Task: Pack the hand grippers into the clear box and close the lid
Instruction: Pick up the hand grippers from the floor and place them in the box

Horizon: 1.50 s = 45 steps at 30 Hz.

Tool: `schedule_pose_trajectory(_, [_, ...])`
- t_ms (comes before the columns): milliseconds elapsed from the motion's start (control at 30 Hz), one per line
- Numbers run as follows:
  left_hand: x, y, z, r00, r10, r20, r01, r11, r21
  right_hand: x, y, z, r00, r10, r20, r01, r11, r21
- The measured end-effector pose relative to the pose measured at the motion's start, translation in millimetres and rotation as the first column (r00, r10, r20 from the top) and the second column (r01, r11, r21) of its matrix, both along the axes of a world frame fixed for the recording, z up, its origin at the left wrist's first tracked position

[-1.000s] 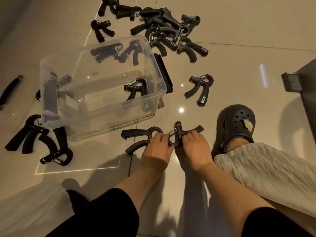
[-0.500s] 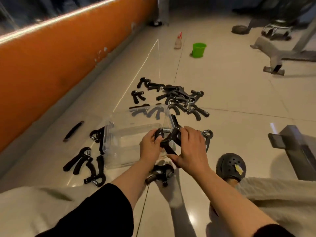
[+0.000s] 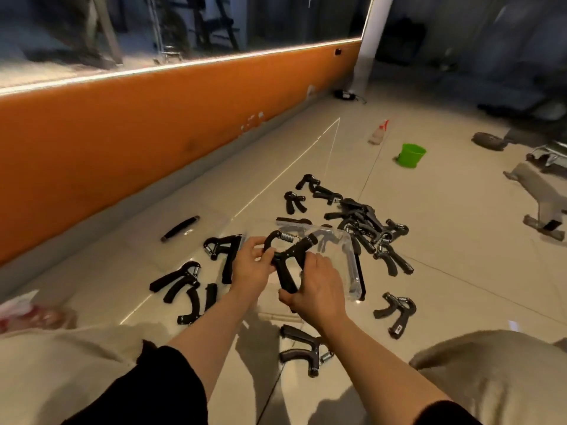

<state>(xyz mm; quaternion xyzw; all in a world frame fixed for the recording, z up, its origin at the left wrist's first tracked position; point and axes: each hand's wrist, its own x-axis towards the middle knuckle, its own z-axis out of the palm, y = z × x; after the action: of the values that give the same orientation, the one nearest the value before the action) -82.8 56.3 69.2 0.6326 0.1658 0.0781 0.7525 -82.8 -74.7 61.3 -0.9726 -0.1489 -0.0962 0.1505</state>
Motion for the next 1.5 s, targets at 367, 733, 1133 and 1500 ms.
schedule_pose_trajectory(367, [46,-14,7,0.956,-0.226,-0.189,0.273,0.921,0.276,63,0,-7,0.985,-0.106,-0.139,0.150,0.923,0.354])
schedule_pose_trajectory(733, [123,15,-59,0.850,-0.310,-0.427,0.429,0.876,0.219,118,14,-57,0.903,-0.004,-0.430,0.173,0.919,0.354])
schedule_pose_trajectory(1133, [176,17,-137,0.684,-0.341,-0.644,0.613,0.748,0.254,167,10,-110,0.733,-0.110,-0.671,0.317,0.928,0.195])
schedule_pose_trajectory(1500, [198,-11,-144,0.710,-0.493,-0.503,0.511,0.852,-0.115,175,-1,-125,0.692,0.071,-0.718,0.476,0.704,0.528])
